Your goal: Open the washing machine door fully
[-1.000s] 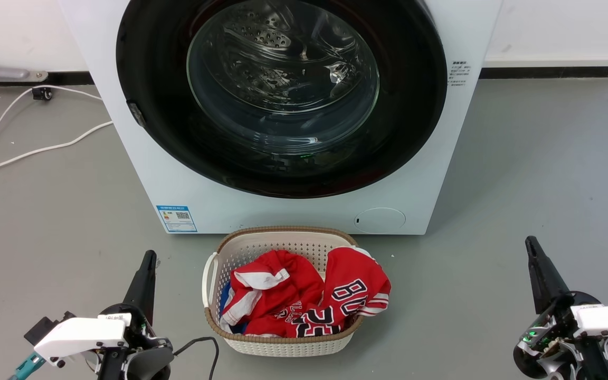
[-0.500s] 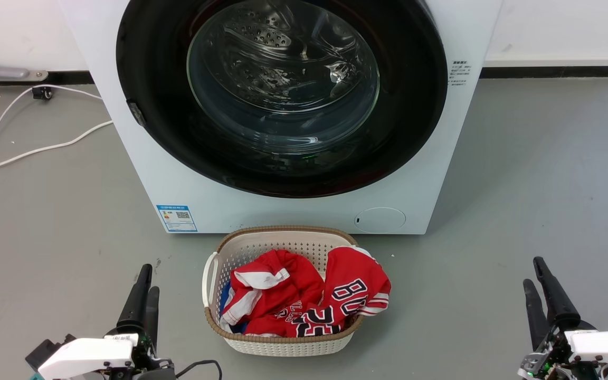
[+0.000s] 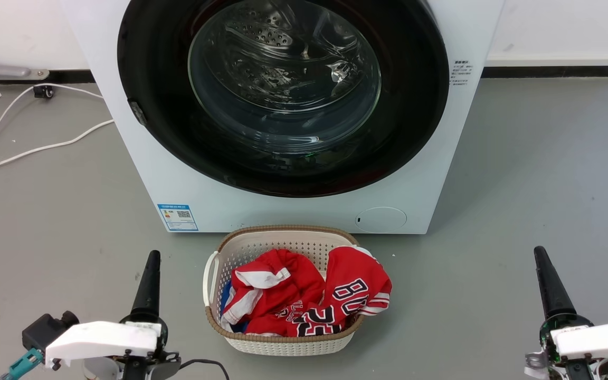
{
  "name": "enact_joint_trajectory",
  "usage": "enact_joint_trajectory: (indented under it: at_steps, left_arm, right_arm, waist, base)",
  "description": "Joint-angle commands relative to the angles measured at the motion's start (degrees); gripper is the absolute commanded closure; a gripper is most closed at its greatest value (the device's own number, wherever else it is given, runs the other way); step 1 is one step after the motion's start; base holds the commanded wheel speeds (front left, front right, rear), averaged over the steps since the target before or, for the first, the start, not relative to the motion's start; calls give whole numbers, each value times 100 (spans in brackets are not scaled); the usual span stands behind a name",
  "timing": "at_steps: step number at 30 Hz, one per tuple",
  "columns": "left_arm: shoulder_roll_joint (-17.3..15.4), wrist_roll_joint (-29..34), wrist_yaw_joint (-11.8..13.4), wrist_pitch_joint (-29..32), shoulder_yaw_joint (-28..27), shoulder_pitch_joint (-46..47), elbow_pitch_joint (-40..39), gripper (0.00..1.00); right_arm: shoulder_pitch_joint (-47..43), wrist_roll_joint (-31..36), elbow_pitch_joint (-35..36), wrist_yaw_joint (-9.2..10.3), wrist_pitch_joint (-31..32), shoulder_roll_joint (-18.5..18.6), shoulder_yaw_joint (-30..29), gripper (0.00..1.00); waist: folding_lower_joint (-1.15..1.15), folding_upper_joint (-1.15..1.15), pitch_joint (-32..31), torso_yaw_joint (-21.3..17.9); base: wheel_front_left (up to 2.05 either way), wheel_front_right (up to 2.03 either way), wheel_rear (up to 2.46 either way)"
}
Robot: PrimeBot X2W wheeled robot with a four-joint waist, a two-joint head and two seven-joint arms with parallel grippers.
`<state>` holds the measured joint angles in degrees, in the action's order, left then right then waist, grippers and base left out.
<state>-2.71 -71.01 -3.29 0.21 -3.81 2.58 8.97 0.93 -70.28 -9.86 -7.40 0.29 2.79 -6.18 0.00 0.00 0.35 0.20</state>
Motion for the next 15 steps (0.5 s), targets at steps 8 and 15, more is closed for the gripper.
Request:
enact_joint_trajectory:
  at_steps: [8,15]
  left_arm:
    - [-13,1197,239,-204,251,-23,-272,0]
    - [-28,2051,430,-349,463,-53,-325,0]
  right_arm:
    - [-27,1367,472,-10,-204,14,118,0]
    - [-117,2396,702,-10,-350,14,237,0]
  waist:
    - [0,0,8,4]
    - [0,0,5,9]
  base:
    - [0,0,0]
    - [0,0,0]
